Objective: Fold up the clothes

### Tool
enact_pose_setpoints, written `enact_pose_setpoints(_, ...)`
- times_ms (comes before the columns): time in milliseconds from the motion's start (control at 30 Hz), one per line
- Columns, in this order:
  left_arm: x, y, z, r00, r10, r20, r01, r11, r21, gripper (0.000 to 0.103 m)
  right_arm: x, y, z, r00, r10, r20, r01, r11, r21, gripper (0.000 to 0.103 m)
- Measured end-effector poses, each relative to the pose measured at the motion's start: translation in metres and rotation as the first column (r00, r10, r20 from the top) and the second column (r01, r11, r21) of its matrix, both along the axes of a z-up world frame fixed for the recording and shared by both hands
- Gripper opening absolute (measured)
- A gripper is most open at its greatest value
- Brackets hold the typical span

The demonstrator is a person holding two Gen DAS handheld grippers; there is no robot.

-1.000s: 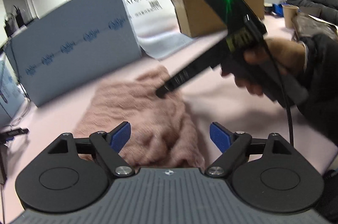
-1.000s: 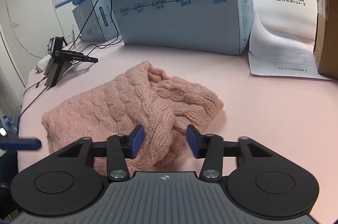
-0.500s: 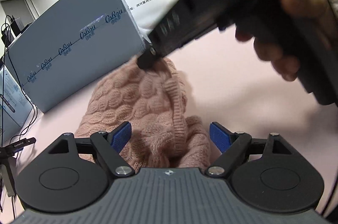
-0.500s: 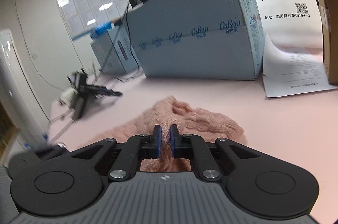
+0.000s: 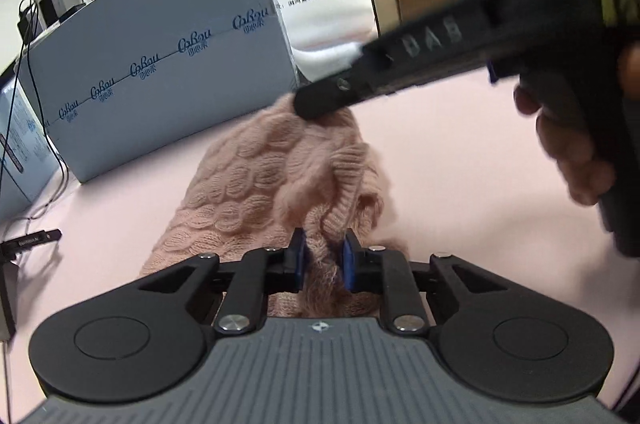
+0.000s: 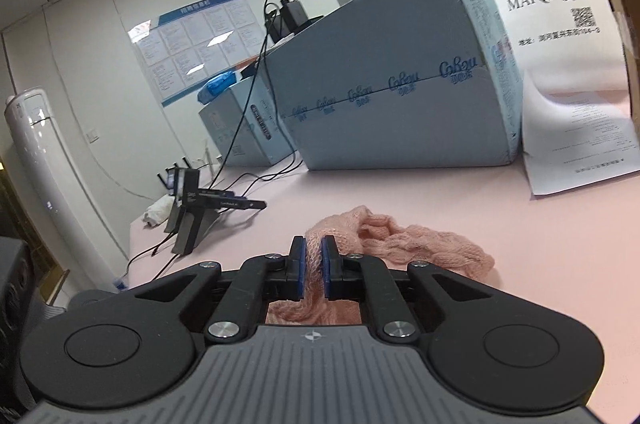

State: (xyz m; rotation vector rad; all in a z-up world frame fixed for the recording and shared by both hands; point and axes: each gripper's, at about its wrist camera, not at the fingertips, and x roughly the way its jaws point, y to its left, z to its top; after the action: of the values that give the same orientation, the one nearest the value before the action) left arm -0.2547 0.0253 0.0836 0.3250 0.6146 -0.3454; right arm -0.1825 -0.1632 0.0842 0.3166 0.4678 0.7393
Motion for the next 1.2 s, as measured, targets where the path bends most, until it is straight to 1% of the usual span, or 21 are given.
enact_pose_setpoints(100,-0.003,0.007,0.012,1.0,-0.023,-0.01,0.022,0.998,-0.058,0.015,0.001,-0.004,0.001,1.0,-0.021,0.008,0.021,1.0,0.001,0.008)
enact_pose_setpoints(167,-0.007,-0.002,0.014,0.998,-0.055,-0.01,0.054,0.997,-0.062,0.016,0.003,-0.006,0.001,0.999,-0.048,-0.005,0.048,0.999,-0.022,0.007)
enact_pose_setpoints(233,-0.009,-0.011,0.013,0.995,-0.096,-0.016,0.094,0.993,-0.064,0.015,0.006,-0.009,-0.001,0.994,-0.098,-0.049,0.095,0.993,-0.07,0.007)
enact_pose_setpoints(400,-0.002,-0.035,-0.001,0.987,-0.15,-0.059,0.147,0.988,-0.052,0.016,0.012,-0.021,-0.004,0.983,-0.154,-0.095,0.145,0.984,-0.101,0.007)
enact_pose_setpoints(533,0.0,-0.046,-0.015,0.981,-0.165,-0.102,0.163,0.986,-0.028,0.016,0.023,-0.022,-0.018,0.97,-0.187,-0.153,0.16,0.972,-0.173,0.007)
enact_pose_setpoints(600,0.003,-0.046,-0.022,0.978,-0.168,-0.123,0.167,0.986,-0.017,0.016,0.03,-0.019,-0.028,0.96,-0.21,-0.185,0.166,0.96,-0.225,0.007)
enact_pose_setpoints(733,-0.003,-0.042,-0.034,0.975,-0.169,-0.143,0.171,0.985,0.007,0.018,0.04,-0.013,-0.045,0.946,-0.234,-0.225,0.166,0.945,-0.282,0.007)
enact_pose_setpoints(800,-0.007,-0.04,-0.038,0.974,-0.175,-0.142,0.18,0.984,0.019,0.023,0.041,-0.011,-0.051,0.945,-0.232,-0.23,0.159,0.942,-0.297,0.007)
enact_pose_setpoints(833,-0.01,-0.04,-0.039,0.972,-0.186,-0.143,0.191,0.981,0.025,0.034,0.041,-0.008,-0.053,0.947,-0.23,-0.223,0.155,0.939,-0.307,0.007)
enact_pose_setpoints(867,-0.013,-0.04,-0.04,0.97,-0.199,-0.143,0.205,0.978,0.027,0.048,0.04,-0.006,-0.054,0.95,-0.227,-0.215,0.152,0.936,-0.317,0.007)
enact_pose_setpoints(900,-0.018,-0.039,-0.039,0.966,-0.218,-0.139,0.224,0.974,0.031,0.055,0.04,-0.005,-0.055,0.952,-0.225,-0.205,0.151,0.934,-0.325,0.008)
enact_pose_setpoints(933,-0.024,-0.038,-0.036,0.964,-0.232,-0.127,0.238,0.971,0.037,0.069,0.039,-0.004,-0.056,0.955,-0.224,-0.196,0.15,0.931,-0.331,0.011)
enact_pose_setpoints(967,-0.03,-0.037,-0.033,0.962,-0.246,-0.116,0.252,0.967,0.043,0.075,0.039,-0.003,-0.056,0.957,-0.224,-0.187,0.152,0.93,-0.336,0.014)
enact_pose_setpoints(1033,-0.042,-0.032,-0.023,0.963,-0.261,-0.072,0.265,0.963,0.05,0.079,0.037,-0.006,-0.051,0.96,-0.237,-0.146,0.179,0.926,-0.332,0.029)
enact_pose_setpoints(1100,-0.05,-0.021,-0.01,0.967,-0.256,-0.018,0.256,0.966,0.034,0.08,0.032,-0.012,-0.043,0.962,-0.254,-0.099,0.213,0.928,-0.307,0.034)
enact_pose_setpoints(1133,-0.052,-0.016,-0.005,0.969,-0.246,0.001,0.246,0.969,0.021,0.081,0.03,-0.014,-0.039,0.962,-0.261,-0.076,0.23,0.929,-0.29,0.034)
enact_pose_setpoints(1200,-0.053,-0.004,0.004,0.974,-0.224,0.033,0.224,0.975,-0.006,0.082,0.021,-0.021,-0.028,0.968,-0.249,-0.018,0.239,0.945,-0.222,0.034)
